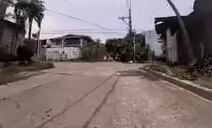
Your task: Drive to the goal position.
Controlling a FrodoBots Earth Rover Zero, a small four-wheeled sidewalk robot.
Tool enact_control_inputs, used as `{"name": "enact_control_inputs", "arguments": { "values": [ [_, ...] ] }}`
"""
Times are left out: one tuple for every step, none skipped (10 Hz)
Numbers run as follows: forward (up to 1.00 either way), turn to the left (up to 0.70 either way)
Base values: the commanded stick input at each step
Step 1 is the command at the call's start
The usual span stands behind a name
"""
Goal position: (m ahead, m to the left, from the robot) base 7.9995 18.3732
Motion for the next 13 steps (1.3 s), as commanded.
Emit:
{"name": "enact_control_inputs", "arguments": {
  "values": [
    [1.00,0.03],
    [1.00,0.07],
    [1.00,0.28],
    [1.00,0.43],
    [1.00,0.43],
    [1.00,0.43],
    [1.00,0.43],
    [1.00,0.43],
    [1.00,0.43],
    [1.00,0.43],
    [1.00,0.41],
    [1.00,0.36],
    [1.00,0.05]
  ]
}}
